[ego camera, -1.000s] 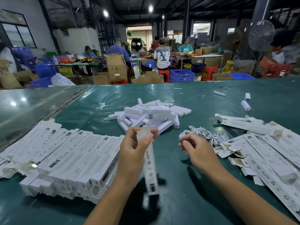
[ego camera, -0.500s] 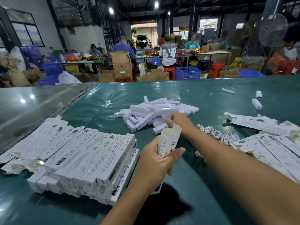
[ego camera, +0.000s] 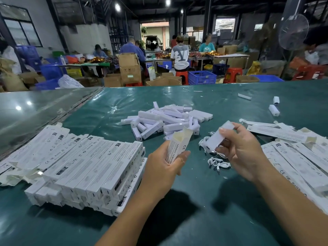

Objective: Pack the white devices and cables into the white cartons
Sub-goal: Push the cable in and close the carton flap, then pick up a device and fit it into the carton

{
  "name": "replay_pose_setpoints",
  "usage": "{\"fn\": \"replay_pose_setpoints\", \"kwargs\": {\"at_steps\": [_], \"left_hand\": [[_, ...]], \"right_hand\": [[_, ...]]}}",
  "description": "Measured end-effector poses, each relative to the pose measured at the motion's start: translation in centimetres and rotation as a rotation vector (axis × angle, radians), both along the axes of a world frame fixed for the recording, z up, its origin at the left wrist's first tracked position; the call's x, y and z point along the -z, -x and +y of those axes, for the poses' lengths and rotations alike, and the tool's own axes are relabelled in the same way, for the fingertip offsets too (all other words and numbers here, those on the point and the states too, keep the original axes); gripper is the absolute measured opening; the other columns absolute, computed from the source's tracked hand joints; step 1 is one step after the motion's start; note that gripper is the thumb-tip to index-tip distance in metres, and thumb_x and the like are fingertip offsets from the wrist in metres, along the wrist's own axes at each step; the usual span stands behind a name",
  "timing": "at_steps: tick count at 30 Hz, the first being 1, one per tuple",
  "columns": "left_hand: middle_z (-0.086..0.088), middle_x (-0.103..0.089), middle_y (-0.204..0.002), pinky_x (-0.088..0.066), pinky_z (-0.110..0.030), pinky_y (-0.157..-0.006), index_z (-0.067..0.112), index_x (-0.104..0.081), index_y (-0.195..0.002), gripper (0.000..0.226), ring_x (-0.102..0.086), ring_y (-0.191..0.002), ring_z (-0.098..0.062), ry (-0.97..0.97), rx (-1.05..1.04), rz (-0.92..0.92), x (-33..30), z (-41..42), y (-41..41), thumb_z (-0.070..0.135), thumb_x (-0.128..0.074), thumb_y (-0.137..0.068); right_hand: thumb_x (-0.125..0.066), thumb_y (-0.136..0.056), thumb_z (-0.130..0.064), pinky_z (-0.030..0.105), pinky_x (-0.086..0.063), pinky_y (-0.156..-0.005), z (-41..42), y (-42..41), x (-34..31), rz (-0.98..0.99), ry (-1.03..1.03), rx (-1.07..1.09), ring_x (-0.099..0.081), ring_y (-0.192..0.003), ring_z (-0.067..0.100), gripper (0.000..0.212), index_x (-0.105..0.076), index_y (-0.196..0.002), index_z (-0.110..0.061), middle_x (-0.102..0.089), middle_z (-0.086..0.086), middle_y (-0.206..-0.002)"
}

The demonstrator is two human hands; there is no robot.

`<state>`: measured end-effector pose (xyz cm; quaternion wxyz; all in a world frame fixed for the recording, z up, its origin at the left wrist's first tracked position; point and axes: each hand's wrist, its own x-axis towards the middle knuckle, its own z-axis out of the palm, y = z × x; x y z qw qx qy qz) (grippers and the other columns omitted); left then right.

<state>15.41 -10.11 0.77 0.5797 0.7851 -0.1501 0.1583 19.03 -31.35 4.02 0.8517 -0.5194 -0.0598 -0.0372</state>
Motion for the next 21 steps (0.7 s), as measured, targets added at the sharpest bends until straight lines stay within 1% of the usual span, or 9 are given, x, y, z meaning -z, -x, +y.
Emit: {"fn": "replay_pose_setpoints", "kwargs": {"at_steps": [3,5,7,8,10,13,16,18,21], "left_hand": [[0.000,-0.065,-0.070,-0.048,-0.022,-0.054,0.035,-0.062,-0.089,0.018,-0.058,-0.054,-0.012,-0.010,0.005,-0.001,0.1,-0.1,-0.1,0.052,-0.067,-0.088],[0.005,-0.060,-0.064,-0.045,-0.020,-0.053,0.039,-0.063,-0.089,0.011,-0.053,-0.053,-0.011,-0.014,0.008,0.000,0.2,-0.3,-0.1,0.049,-0.067,-0.088],[0.002,-0.056,-0.063,-0.046,-0.028,-0.051,0.038,-0.062,-0.091,0.014,-0.051,-0.054,-0.017,-0.067,0.002,-0.002,0.3,-0.7,0.1,0.051,-0.066,-0.087],[-0.001,-0.056,-0.065,-0.047,-0.036,-0.052,0.035,-0.061,-0.094,0.019,-0.052,-0.056,-0.023,-0.111,-0.005,-0.015,0.3,-0.9,0.1,0.052,-0.065,-0.087],[-0.003,-0.055,-0.065,-0.042,-0.036,-0.052,0.032,-0.060,-0.097,0.025,-0.048,-0.055,-0.023,-0.177,-0.009,-0.050,0.5,-1.2,0.3,0.055,-0.064,-0.086],[-0.001,-0.052,-0.062,-0.034,-0.031,-0.050,0.027,-0.059,-0.094,0.031,-0.038,-0.053,-0.011,-0.194,-0.002,-0.067,0.7,-1.3,0.3,0.056,-0.063,-0.086],[0.005,-0.049,-0.059,-0.032,-0.028,-0.050,0.028,-0.057,-0.091,0.027,-0.037,-0.051,-0.008,-0.174,-0.018,-0.072,0.7,-1.1,0.2,0.054,-0.064,-0.088],[0.008,-0.049,-0.059,-0.032,-0.027,-0.049,0.031,-0.057,-0.092,0.024,-0.036,-0.051,-0.007,-0.189,-0.015,-0.078,0.7,-1.1,0.2,0.054,-0.063,-0.088],[0.010,-0.051,-0.061,-0.032,-0.026,-0.049,0.037,-0.057,-0.097,0.020,-0.037,-0.051,-0.008,-0.210,0.009,-0.080,0.6,-1.2,0.2,0.054,-0.063,-0.088]], "right_hand": [[-0.071,-0.075,-0.017,0.022,-0.057,-0.053,-0.5,0.1,-0.3,-0.060,-0.038,-0.020,-0.067,-0.066,0.012,0.049,-0.057,-0.122,-0.018,-0.068,-0.001,-0.075],[-0.066,-0.081,-0.016,0.022,-0.059,-0.061,-0.8,0.2,-0.6,-0.097,-0.069,-0.070,-0.067,-0.070,0.011,0.034,-0.066,-0.114,-0.017,-0.068,0.001,-0.081],[-0.061,-0.087,-0.018,0.022,-0.060,-0.070,-1.0,0.1,-0.8,-0.112,-0.173,-0.107,-0.071,-0.080,0.013,0.017,-0.075,-0.096,-0.013,-0.072,0.006,-0.089],[-0.059,-0.089,-0.020,0.022,-0.060,-0.075,-0.9,0.1,-0.9,-0.107,-0.230,-0.119,-0.073,-0.088,0.017,0.019,-0.076,-0.092,-0.011,-0.074,0.009,-0.095],[-0.058,-0.092,-0.026,0.023,-0.060,-0.078,-0.9,0.2,-1.2,-0.094,-0.263,-0.101,-0.074,-0.097,0.022,0.026,-0.071,-0.100,-0.004,-0.075,0.016,-0.104],[-0.059,-0.092,-0.033,0.023,-0.060,-0.064,-0.6,0.2,-1.1,-0.091,-0.150,0.000,-0.076,-0.077,0.019,0.034,-0.062,-0.104,-0.001,-0.076,0.014,-0.090],[-0.056,-0.100,-0.033,0.025,-0.047,-0.040,-0.7,0.3,-0.7,-0.138,0.016,0.167,-0.059,-0.047,0.020,0.025,-0.054,-0.092,-0.010,-0.064,0.011,-0.061],[-0.050,-0.094,-0.032,0.024,-0.039,-0.037,-0.6,0.7,-0.8,-0.210,0.075,0.214,-0.051,-0.042,0.023,0.017,-0.048,-0.089,-0.016,-0.059,0.011,-0.056],[-0.048,-0.095,-0.028,0.027,-0.047,-0.044,0.0,1.5,-1.1,-0.390,0.126,0.179,-0.058,-0.049,0.029,0.013,-0.060,-0.092,-0.024,-0.063,0.016,-0.064]]}}
